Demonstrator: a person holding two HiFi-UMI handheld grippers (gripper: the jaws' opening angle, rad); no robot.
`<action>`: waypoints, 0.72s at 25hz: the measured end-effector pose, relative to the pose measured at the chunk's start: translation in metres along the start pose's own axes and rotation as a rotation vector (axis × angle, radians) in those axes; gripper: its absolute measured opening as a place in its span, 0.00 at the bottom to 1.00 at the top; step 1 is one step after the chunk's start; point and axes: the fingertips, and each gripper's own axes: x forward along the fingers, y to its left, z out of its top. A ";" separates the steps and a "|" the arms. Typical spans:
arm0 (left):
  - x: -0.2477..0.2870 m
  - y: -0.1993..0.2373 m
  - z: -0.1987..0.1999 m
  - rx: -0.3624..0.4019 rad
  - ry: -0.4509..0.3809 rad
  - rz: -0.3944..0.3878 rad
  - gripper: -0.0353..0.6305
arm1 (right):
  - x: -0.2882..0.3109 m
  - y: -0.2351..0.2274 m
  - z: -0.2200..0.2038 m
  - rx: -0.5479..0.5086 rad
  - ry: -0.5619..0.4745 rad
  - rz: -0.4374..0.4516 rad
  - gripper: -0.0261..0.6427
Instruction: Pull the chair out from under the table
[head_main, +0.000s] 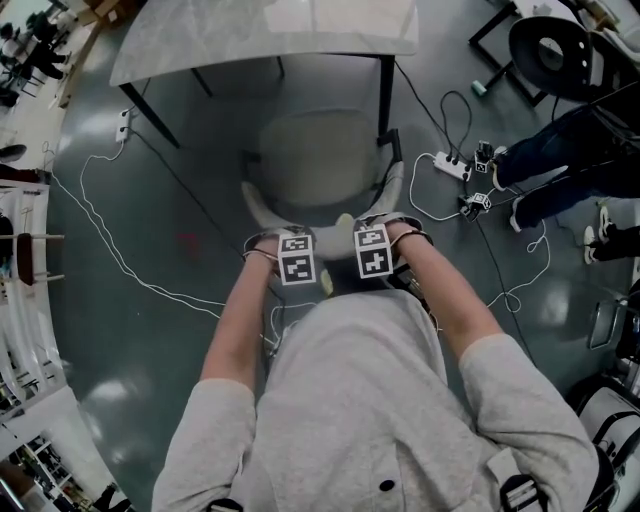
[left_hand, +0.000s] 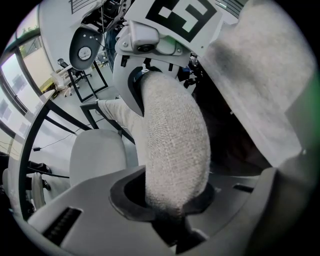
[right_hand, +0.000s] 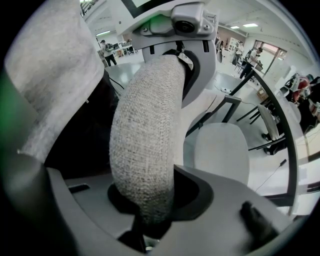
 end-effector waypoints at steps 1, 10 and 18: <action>0.001 -0.004 0.001 0.000 0.000 -0.001 0.22 | 0.001 0.004 0.001 0.000 -0.001 -0.001 0.19; 0.011 -0.034 0.007 -0.010 0.001 0.001 0.22 | 0.008 0.035 0.001 -0.005 -0.001 -0.005 0.19; 0.016 -0.057 0.005 -0.017 0.000 0.002 0.22 | 0.014 0.055 0.008 -0.011 -0.003 -0.015 0.19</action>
